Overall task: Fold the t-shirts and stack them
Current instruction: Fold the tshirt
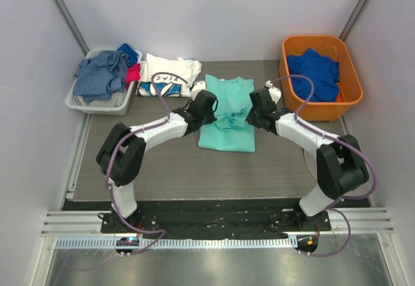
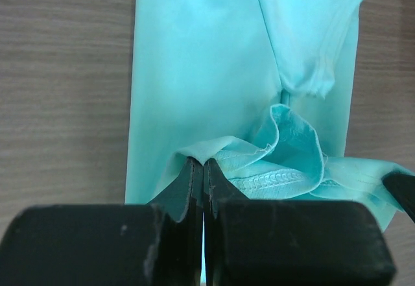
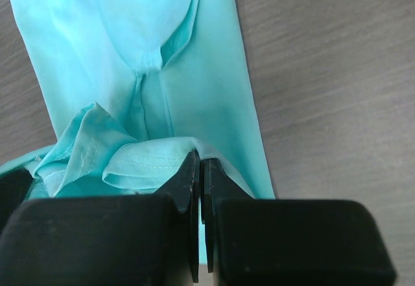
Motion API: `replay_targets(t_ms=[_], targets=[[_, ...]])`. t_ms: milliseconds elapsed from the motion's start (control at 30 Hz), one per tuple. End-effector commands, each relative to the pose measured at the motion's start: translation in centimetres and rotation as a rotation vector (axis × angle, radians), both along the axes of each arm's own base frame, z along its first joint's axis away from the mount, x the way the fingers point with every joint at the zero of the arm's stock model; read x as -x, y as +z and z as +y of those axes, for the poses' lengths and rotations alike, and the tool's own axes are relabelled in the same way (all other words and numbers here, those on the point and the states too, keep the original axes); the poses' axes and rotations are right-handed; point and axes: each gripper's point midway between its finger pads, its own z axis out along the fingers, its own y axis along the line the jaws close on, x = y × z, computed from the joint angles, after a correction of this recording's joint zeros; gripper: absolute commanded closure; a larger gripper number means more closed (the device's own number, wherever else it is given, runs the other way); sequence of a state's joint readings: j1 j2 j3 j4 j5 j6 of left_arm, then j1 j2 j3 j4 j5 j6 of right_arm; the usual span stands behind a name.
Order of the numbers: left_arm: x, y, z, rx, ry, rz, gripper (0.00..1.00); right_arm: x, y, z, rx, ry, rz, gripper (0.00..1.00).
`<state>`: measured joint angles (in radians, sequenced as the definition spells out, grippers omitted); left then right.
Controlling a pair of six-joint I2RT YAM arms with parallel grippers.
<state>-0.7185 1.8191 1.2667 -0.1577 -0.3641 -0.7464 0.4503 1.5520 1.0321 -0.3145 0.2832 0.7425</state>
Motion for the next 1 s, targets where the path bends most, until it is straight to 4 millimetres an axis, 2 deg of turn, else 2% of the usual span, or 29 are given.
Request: replay_targets(t_ms=[0, 33, 67, 100, 133, 167, 200, 233, 267, 300, 367, 400, 433, 467, 500, 533, 567, 600, 633, 667, 700, 767, 800, 833, 867, 900, 933, 967], targets=[[-3.5, 1.1, -0.9, 0.056, -0.049, -0.034, 1.0, -4.1, 1.5, 1.0, -0.054, 0.04, -0.07, 0.99], [-4.1, 1.3, -1.0, 0.059, -0.052, -0.04, 1.0, -4.5, 1.3, 1.1, -0.061, 0.043, -0.07, 0.98], [-4.8, 0.4, -0.5, 0.053, -0.043, -0.029, 0.96, -5.1, 0.6, 1.0, -0.065, 0.045, -0.053, 0.94], [-5.1, 0.2, -0.5, 0.053, -0.046, -0.024, 0.84, -5.4, 0.3, 1.0, -0.065, 0.045, -0.05, 0.89], [-5.8, 0.5, -0.5, 0.057, -0.041, -0.031, 0.42, -5.8, 0.0, 0.8, -0.066, 0.04, -0.047, 0.73], [-6.3, -0.3, 0.3, 0.039, -0.028, -0.014, 0.28, -6.5, 0.3, 0.3, -0.066, 0.038, -0.053, 0.63], [-6.7, -0.3, 0.7, 0.028, -0.021, -0.012, 0.09, -6.9, 0.1, -0.1, -0.063, 0.034, -0.05, 0.55], [-7.6, 0.8, 1.2, 0.019, 0.002, -0.031, 0.01, -7.2, 0.4, -0.5, -0.061, 0.033, -0.057, 0.41], [-8.1, 1.0, 2.8, -0.009, 0.023, -0.02, 0.0, -7.5, 1.2, -0.8, -0.058, 0.031, -0.073, 0.36], [-8.6, 2.6, 3.5, -0.007, 0.038, -0.043, 0.01, -7.9, 1.9, -2.1, -0.033, 0.01, -0.089, 0.33], [-9.6, 5.0, 5.6, -0.004, 0.075, -0.077, 0.0, -7.5, 4.0, -3.1, -0.019, -0.006, -0.12, 0.27], [-9.5, 7.2, 6.3, 0.01, 0.077, -0.113, 0.0, -7.2, 4.5, -3.4, -0.013, -0.01, -0.127, 0.26], [-9.3, 8.0, 6.9, 0.009, 0.082, -0.124, 0.0, -6.6, 5.8, -3.6, -0.016, -0.012, -0.144, 0.25], [-9.1, 8.7, 7.6, 0.006, 0.096, -0.134, 0.0, -5.9, 5.7, -3.6, -0.019, -0.005, -0.135, 0.25], [-8.4, 8.2, 8.1, -0.002, 0.098, -0.121, 0.0, -5.5, 5.9, -3.6, -0.023, 0.0, -0.134, 0.25], [-7.5, 9.4, 8.2, 0.017, 0.092, -0.136, 0.0, -4.6, 6.6, -3.7, -0.036, 0.009, -0.137, 0.25], [-6.8, 9.3, 8.2, 0.032, 0.082, -0.126, 0.0, -3.6, 5.8, -3.7, -0.037, 0.017, -0.111, 0.25], [-5.5, 7.3, 8.6, 0.037, 0.088, -0.079, 0.0, -2.9, 5.8, -3.7, -0.046, 0.025, -0.106, 0.25], [-4.4, 8.0, 8.9, 0.057, 0.089, -0.086, 0.0, -1.5, 5.4, -3.5, -0.067, 0.049, -0.086, 0.25], [-3.5, 7.6, 8.7, 0.077, 0.083, -0.077, 0.0, -0.6, 5.1, -3.4, -0.08, 0.06, -0.076, 0.25], [-1.7, 5.0, 9.1, 0.076, 0.089, -0.027, 0.0, 0.2, 4.8, -3.2, -0.094, 0.072, -0.064, 0.25], [0.3, 4.8, 8.8, 0.109, 0.079, -0.037, 0.0, 2.6, 3.7, -2.6, -0.121, 0.107, -0.037, 0.25], [2.0, 2.3, 9.2, 0.089, 0.078, 0.009, 0.0, 3.3, 3.3, -2.5, -0.125, 0.115, -0.029, 0.25], [2.9, 1.5, 9.0, 0.096, 0.076, 0.02, 0.0, 4.6, 1.9, -2.4, -0.124, 0.132, -0.001, 0.27], [3.7, 1.6, 8.4, 0.106, 0.054, 0.004, 0.0, 5.5, 1.8, -1.7, -0.15, 0.172, -0.001, 0.29], [5.2, -0.7, 8.8, 0.076, 0.047, 0.036, 0.0, 6.2, 1.3, -1.4, -0.153, 0.19, 0.004, 0.31], [5.6, -1.0, 8.3, 0.096, 0.032, 0.02, 0.0, 7.3, -0.3, -1.4, -0.148, 0.199, 0.026, 0.33], [6.9, -3.0, 8.9, 0.084, 0.031, 0.052, 0.0, 8.1, -1.0, -1.1, -0.149, 0.215, 0.035, 0.34]])
